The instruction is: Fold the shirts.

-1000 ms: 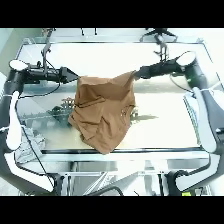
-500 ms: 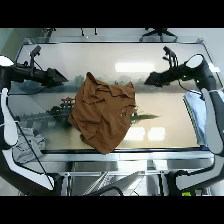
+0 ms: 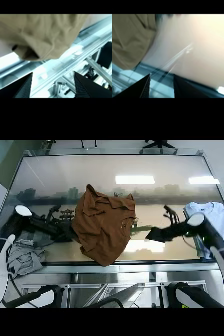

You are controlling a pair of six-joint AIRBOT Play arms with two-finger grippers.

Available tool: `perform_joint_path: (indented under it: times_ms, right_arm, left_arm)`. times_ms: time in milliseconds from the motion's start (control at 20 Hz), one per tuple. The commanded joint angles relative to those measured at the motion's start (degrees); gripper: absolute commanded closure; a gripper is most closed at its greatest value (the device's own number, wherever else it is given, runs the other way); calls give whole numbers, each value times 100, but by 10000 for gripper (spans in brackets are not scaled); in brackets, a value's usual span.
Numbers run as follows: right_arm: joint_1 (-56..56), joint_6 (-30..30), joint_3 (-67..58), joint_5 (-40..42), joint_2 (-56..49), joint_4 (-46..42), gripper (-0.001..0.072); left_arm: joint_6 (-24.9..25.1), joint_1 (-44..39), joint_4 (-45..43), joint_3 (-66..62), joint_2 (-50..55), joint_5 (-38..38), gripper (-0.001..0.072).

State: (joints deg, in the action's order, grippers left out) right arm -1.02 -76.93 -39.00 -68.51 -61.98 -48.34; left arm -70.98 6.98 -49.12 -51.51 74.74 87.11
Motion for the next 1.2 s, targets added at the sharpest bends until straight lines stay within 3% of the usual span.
perform_joint_path:
  times_ms: [0,350,400,500,650,700,750,900,1150]
  right_arm:
    - [389,197,1676,946,898,984,388]
    - [2096,199,1947,2682,520,1919,388]
    - [2225,210,1947,2828,404,1978,388]
    - [2417,212,1943,2955,129,2096,388]
    - [2715,280,1941,3021,-289,2437,387]
    - [2826,485,1941,3115,-396,2697,388]
    - [2938,750,1941,3191,-498,3053,388]
    - [3080,1113,1921,3268,-678,3679,386]
    - [3084,1119,1764,3355,-813,3683,374]
  left_arm:
    - [28,-52,33,1025,-459,-848,161]
    - [302,-590,529,535,365,-1425,172]
    - [302,-815,516,385,501,-1423,279]
    - [299,-1176,356,114,743,-1355,362]
    - [282,-1438,310,-92,994,-1106,364]
    - [289,-1445,308,-149,1036,-1040,577]
    - [302,-1427,304,-210,1029,-1012,701]
    - [293,-1139,247,-514,752,-890,701]
    - [221,66,225,-979,-63,-739,701]
